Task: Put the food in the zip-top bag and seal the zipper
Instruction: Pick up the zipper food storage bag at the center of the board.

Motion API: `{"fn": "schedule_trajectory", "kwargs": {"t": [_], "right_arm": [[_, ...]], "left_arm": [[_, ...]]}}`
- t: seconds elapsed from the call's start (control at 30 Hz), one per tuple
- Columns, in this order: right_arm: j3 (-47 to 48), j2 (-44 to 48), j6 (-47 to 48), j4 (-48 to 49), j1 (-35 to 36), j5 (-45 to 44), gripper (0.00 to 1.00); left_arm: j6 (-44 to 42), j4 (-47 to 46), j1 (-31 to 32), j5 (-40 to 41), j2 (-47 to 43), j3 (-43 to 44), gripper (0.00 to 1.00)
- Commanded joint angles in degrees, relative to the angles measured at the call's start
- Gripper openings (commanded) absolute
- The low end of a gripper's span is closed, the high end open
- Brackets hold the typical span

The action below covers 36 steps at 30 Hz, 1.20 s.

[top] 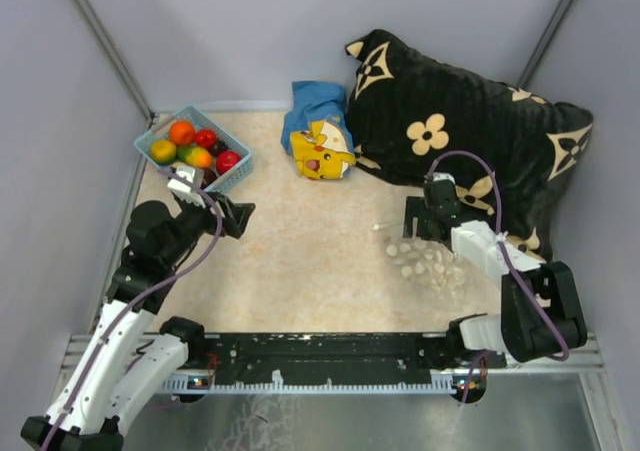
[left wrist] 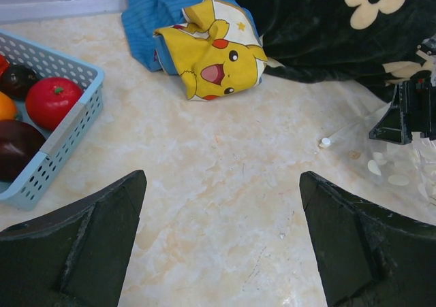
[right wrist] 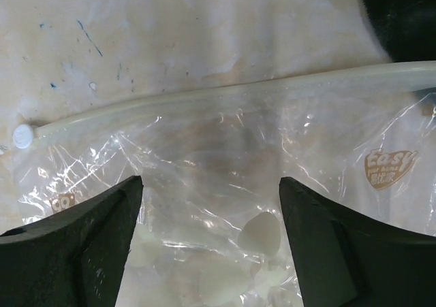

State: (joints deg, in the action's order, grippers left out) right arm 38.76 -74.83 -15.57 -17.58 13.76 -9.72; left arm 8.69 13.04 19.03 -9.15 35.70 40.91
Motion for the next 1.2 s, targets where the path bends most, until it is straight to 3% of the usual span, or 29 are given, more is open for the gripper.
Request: {"fn": "schedule_trajectory", "kwargs": {"t": [0.0,0.1,0.27,0.4,0.57,0.8,1.0,1.17], "right_arm": [[1.43,-0.50,0.41,4.27,1.07,-0.07,0.78],[1.32,-1.57,0.88,4.76,1.31,0.56,0.61],[1.33,-1.53,1.37,4.90,2.61,1.05,0.22],[1.47,1.62,2.02,4.87,5.16,1.80,0.00],[2.57,4.82,4.09,4.82,8.39,4.00,0.00],[4.72,7.76,9.13,7.10,11.34,8.92,0.00],[7.61,7.67,15.12,8.94,12.55,16.50,0.00],[8.44,7.47,19.90,11.42,14.40,23.37,0.00]], "left_arm": [[-0.85,0.41,0.40,-2.54,0.83,1.45,1.00],[-0.57,0.45,0.40,-3.24,1.23,1.46,1.00],[-0.46,0.68,0.40,-7.04,1.91,1.53,1.00],[1.78,0.28,0.40,-12.69,2.37,1.31,1.00],[6.48,-1.23,0.39,-19.49,4.66,0.74,1.00],[10.93,-1.09,0.31,-16.01,9.66,1.96,1.00],[18.93,-10.37,0.36,-18.35,15.55,-0.13,1.00],[20.76,-14.31,0.31,-19.34,22.23,0.97,0.99]]}}
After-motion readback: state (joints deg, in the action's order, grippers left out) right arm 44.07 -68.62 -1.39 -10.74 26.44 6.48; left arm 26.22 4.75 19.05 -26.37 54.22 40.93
